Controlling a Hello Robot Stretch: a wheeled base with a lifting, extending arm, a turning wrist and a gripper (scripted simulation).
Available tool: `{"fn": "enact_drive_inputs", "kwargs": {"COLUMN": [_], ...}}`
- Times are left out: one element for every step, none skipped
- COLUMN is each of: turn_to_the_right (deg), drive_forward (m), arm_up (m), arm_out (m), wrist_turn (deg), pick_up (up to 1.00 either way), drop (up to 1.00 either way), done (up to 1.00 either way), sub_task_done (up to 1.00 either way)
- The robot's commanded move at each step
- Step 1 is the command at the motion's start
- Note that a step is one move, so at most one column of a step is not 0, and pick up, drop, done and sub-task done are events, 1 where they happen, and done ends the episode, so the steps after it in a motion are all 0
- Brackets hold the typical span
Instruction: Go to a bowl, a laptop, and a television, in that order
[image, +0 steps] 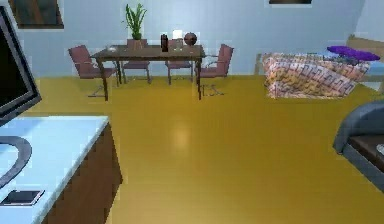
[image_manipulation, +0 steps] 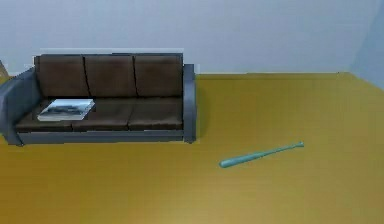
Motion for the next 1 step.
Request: {"fn": "enact_drive_inputs", "kwargs": {"turn_to_the_right": [0.0], "drive_forward": [1.0], "arm_up": [0.0], "arm_out": [0.0], "wrist_turn": [0.0], "pick_up": [0.0], "drop": [0.0], "done": [0.0], "sub_task_done": [0.0]}}
